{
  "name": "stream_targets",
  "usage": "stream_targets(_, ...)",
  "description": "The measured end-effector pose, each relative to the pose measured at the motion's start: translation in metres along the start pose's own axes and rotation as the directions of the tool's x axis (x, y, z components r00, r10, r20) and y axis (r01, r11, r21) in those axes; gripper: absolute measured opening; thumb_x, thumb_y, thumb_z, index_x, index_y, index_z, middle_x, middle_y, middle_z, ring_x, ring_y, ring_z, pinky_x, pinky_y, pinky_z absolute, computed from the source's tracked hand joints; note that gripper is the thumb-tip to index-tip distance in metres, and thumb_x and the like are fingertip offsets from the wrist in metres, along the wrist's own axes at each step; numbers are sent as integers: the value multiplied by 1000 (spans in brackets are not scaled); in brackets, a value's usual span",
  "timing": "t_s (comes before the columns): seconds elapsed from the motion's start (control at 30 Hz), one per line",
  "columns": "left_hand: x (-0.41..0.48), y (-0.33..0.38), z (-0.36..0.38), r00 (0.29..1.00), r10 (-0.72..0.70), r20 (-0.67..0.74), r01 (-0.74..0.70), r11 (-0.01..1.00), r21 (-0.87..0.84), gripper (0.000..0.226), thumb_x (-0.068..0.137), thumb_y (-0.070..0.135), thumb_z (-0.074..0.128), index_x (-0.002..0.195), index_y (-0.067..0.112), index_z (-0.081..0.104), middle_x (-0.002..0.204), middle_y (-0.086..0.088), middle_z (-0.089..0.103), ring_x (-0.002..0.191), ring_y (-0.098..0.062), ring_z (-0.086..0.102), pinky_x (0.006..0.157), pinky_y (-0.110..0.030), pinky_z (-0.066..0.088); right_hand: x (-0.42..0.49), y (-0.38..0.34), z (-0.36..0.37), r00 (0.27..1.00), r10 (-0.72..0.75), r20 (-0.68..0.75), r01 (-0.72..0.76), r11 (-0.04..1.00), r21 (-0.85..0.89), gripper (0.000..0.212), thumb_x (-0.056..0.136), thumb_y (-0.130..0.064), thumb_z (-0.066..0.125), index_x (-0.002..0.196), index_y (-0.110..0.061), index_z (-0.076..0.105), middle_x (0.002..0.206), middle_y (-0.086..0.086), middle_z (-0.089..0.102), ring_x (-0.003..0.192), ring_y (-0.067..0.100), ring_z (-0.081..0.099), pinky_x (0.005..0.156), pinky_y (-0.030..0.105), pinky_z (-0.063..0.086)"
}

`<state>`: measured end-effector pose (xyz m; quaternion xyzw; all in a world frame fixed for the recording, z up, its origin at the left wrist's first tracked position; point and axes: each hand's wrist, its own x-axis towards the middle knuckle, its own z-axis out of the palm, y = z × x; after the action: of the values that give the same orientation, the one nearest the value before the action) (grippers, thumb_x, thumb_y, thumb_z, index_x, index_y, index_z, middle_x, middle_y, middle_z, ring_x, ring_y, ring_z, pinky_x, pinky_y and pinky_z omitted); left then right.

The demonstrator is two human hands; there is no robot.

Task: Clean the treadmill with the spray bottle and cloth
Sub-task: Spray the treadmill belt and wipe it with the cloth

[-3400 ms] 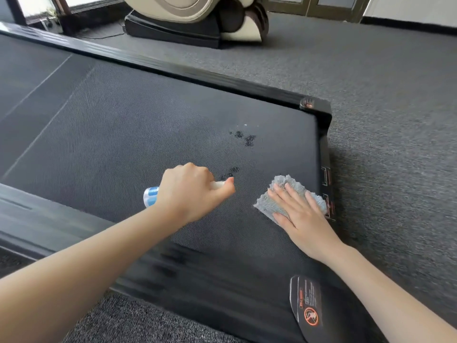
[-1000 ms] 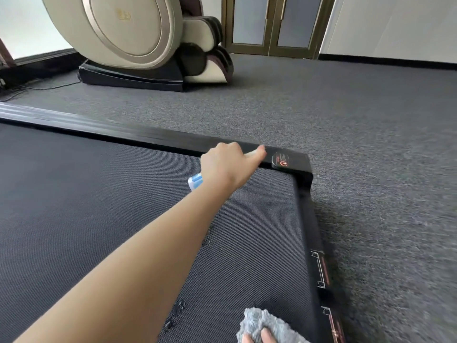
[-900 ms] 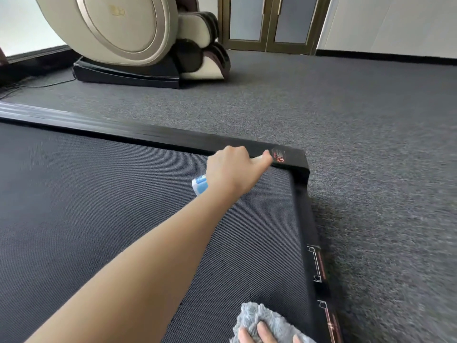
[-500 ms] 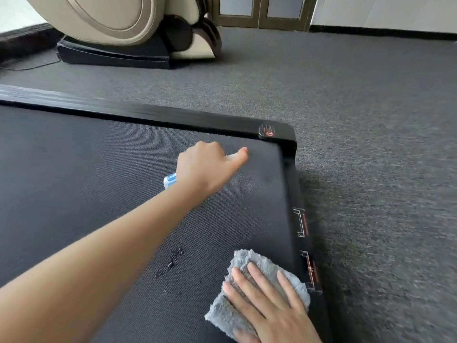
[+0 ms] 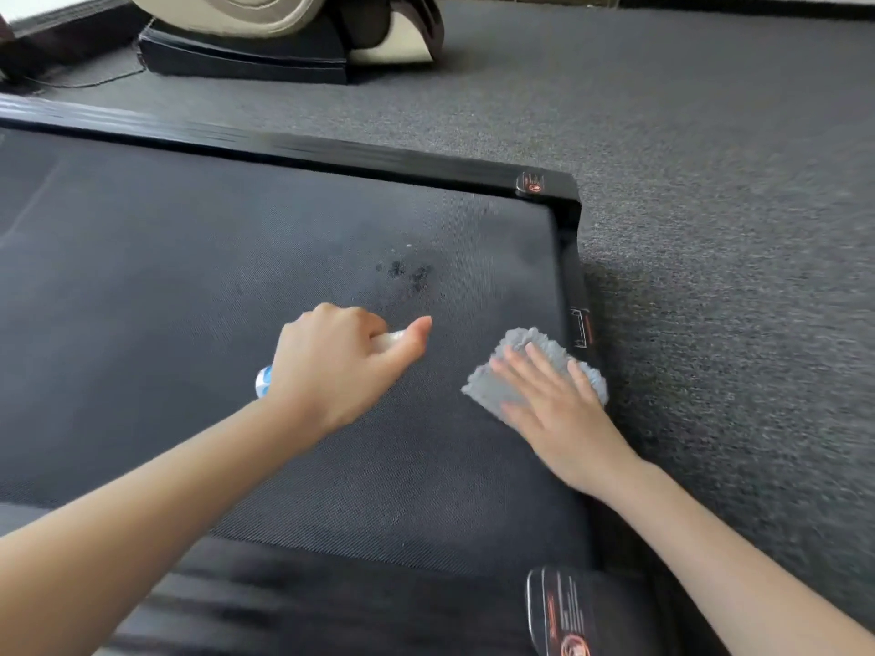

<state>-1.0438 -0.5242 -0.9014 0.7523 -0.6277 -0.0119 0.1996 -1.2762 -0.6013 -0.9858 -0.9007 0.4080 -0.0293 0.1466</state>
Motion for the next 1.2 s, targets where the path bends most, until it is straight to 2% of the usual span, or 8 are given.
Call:
stream_targets(0.1, -21, 4, -4, 999, -3, 40, 0, 997, 78, 77, 70, 77, 12, 51, 10, 44, 45, 0, 41, 50, -23, 45, 54, -30, 38, 19, 20, -4, 998, 67, 8, -67, 997, 39, 50, 102, -44, 22, 150, -37, 10, 158, -19, 0, 142, -2, -13, 116, 39, -10)
stream_targets(0.17, -33, 10, -1, 997, -5, 82, -3, 995, 95, 77, 67, 78, 11, 50, 11, 44, 47, -1, 44, 55, -25, 49, 57, -31, 40, 34, 27, -7, 998, 58, 9, -58, 998, 36, 51, 102, -41, 26, 150, -36, 12, 158, -16, 2, 144, 2, -10, 116, 41, -10)
stream_targets(0.33, -48, 29, 7, 989, 25, 143, -40, 994, 102, 74, 62, 79, 9, 49, 11, 38, 49, -1, 43, 61, -27, 50, 62, -32, 43, 74, 28, -16, 999, 0, 48, 1, 1000, -9, 51, 102, -41, 24, 151, -32, 12, 160, -12, 3, 146, 9, -7, 116, 44, -6)
stream_targets(0.57, -54, 36, 20, 996, 64, 65, -67, 997, 39, 65, 71, 70, 14, 46, 12, 29, 47, -2, 42, 57, -28, 42, 56, -31, 28, 80, 27, -16, 998, -10, 60, 10, 1000, -1, 52, 102, -43, 22, 151, -33, 8, 159, -12, -2, 145, 9, -12, 117, 45, -10)
stream_targets(0.83, -38, 20, 7, 997, -50, 51, 50, 999, 13, 69, 69, 76, 13, 47, 11, 26, 42, 2, 29, 46, -20, 34, 52, -29, 34, 79, 28, -10, 999, -30, 39, 30, 1000, -6, 51, 102, -42, 23, 151, -36, 7, 158, -16, -3, 144, 4, -14, 117, 42, -12)
stream_targets(1.03, -32, -21, -19, 987, -156, -51, 158, 986, 52, 70, 72, 77, 16, 46, 12, 24, 41, 1, 29, 45, -25, 34, 52, -32, 38, 105, -19, 4, 990, -142, 11, 142, 988, -54, 52, 101, -44, 21, 151, -35, 7, 159, -16, -2, 144, 3, -14, 118, 43, -10)
stream_targets(1.1, -34, -29, -22, 985, -159, -60, 163, 984, 77, 70, 72, 77, 17, 45, 12, 25, 40, 1, 29, 44, -24, 34, 50, -31, 36, 105, -52, 13, 969, -246, 18, 247, 967, -65, 53, 101, -47, 20, 151, -33, 9, 159, -14, 0, 144, 5, -14, 118, 46, -7)
stream_targets(1.2, -37, -37, -27, 988, -137, -76, 145, 982, 117, 74, 72, 78, 17, 43, 12, 33, 39, 1, 36, 42, -21, 39, 48, -29, 34, 67, -105, 32, 815, -577, 47, 579, 813, -63, 55, 99, -47, 23, 151, -29, 17, 159, -10, 11, 146, 11, -6, 118, 46, -6)
